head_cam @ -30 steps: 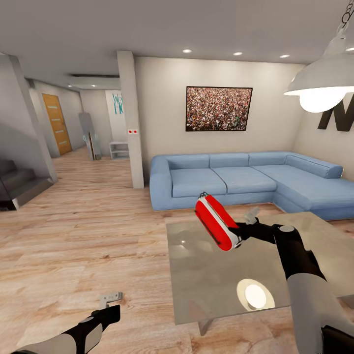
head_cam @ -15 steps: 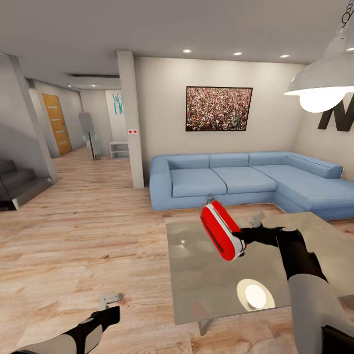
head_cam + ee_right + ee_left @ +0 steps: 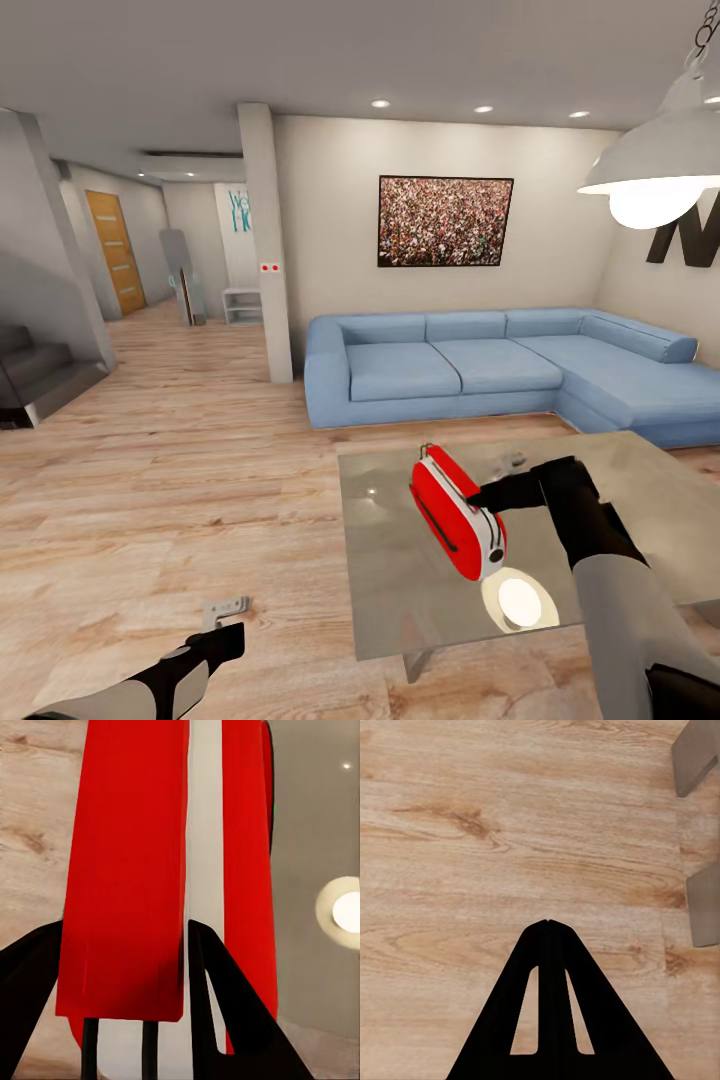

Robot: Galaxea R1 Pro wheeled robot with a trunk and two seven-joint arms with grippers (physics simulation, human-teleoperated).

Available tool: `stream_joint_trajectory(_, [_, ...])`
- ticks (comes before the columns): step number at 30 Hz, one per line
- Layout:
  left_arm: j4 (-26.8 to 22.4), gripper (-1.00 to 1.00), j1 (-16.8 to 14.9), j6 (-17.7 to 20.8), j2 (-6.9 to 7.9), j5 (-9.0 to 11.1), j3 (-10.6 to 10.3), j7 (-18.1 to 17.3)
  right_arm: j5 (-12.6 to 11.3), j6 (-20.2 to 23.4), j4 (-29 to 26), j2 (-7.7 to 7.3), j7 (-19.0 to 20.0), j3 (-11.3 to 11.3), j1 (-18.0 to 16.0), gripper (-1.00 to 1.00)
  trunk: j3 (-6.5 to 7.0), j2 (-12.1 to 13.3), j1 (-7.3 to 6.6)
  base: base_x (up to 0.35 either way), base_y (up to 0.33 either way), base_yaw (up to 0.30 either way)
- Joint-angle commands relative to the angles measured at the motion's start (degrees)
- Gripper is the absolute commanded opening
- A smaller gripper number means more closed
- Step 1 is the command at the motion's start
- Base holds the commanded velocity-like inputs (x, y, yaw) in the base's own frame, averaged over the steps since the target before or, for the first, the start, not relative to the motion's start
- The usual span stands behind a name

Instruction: Turn on the radio receiver that's on the table in the living room.

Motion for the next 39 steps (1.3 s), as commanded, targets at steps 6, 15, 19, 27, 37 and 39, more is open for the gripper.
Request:
stream_joint_trajectory(6, [0.0,-1.0,0.0,0.0,0.01,0.0,0.0,0.0,-0.4,1.0,0.2,0.01,-0.1,0.4,0.0,-1.0,0.01,0.0,0.0,0.0,0.0,0.0])
stream_joint_trajectory(15, [0.0,-1.0,0.0,0.0,0.35,0.0,0.0,0.2,-0.5,1.0,2.0,0.01,0.1,0.4,0.0,-1.0,0.01,0.0,0.0,0.0,0.0,0.0])
stream_joint_trajectory(19, [0.0,-1.0,0.0,0.1,0.36,0.0,0.0,0.2,-0.5,1.0,2.3,0.01,0.1,0.4,0.0,-1.0,0.01,0.0,0.0,0.0,0.0,0.0])
stream_joint_trajectory(27, [0.0,-1.0,0.0,0.1,0.28,0.0,0.0,0.2,-0.5,1.0,3.1,0.01,-0.1,0.4,0.0,-1.0,0.01,0.0,0.0,0.0,0.0,0.0])
stream_joint_trajectory(37, [0.0,-1.0,0.0,0.1,0.19,0.0,0.0,0.2,-0.5,1.0,3.6,0.01,0.0,0.4,0.0,-1.0,0.01,0.0,0.0,0.0,0.0,0.0])
stream_joint_trajectory(39, [0.0,-1.0,0.0,0.1,0.19,0.0,0.0,0.2,-0.5,1.0,3.6,0.01,0.0,0.4,0.0,-1.0,0.01,0.0,0.0,0.0,0.0,0.0])
